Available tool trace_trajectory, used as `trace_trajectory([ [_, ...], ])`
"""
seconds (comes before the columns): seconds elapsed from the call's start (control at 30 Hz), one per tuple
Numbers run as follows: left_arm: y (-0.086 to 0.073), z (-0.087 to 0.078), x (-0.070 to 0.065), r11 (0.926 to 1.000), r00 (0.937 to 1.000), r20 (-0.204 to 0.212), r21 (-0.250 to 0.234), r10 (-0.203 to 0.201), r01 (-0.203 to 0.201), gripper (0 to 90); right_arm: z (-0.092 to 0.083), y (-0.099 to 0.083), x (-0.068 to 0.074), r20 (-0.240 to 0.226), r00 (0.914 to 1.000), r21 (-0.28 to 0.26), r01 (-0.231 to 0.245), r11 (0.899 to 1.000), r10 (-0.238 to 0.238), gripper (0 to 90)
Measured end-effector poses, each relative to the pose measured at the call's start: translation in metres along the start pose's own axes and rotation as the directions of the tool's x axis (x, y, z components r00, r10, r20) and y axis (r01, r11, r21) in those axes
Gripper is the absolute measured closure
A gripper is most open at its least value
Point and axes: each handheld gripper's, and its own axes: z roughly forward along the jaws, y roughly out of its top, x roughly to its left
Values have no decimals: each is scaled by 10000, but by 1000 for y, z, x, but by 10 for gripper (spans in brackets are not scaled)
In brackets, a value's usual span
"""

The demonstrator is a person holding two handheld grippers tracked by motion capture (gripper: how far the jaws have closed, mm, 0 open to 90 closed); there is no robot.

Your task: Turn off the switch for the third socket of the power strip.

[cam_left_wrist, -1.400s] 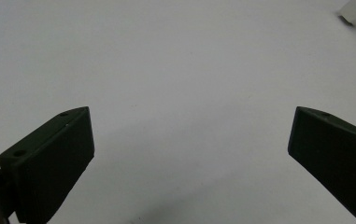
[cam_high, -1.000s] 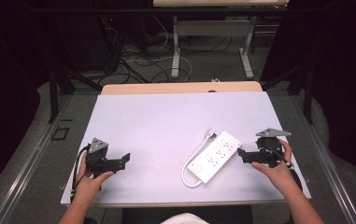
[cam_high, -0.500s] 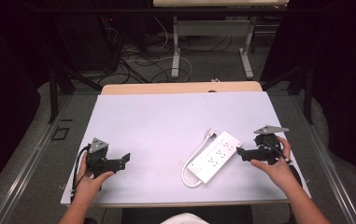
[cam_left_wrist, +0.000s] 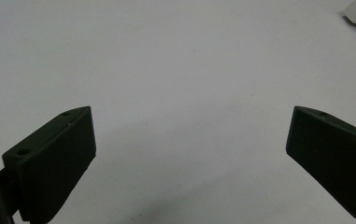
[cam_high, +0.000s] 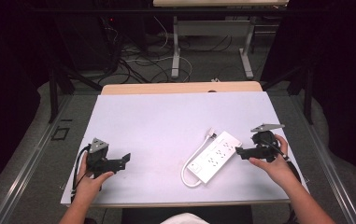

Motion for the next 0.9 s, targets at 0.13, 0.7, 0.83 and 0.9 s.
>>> trace_trajectory([
  [0.13, 0, 0, 0, 10000, 10000, 9, 18, 4, -4, 15, 1, 2, 1, 38, 9999, 186, 149, 9997, -150, 143],
  [0.7, -1, 0, -1, 10000, 10000, -16, -63, -42, 42, 17, 6, 8, 3, -337, 9982, 1078, 523, 9928, -489, 144],
  [0.83, -1, 1, -1, 10000, 10000, -18, -77, -24, 24, 17, 7, 10, 3, -406, 9979, 1258, 545, 9906, -497, 145],
  [0.9, -1, 1, -1, 10000, 10000, -9, -51, -50, 50, 18, 7, 11, 3, -378, 9980, 1347, 558, 9893, -512, 146],
])
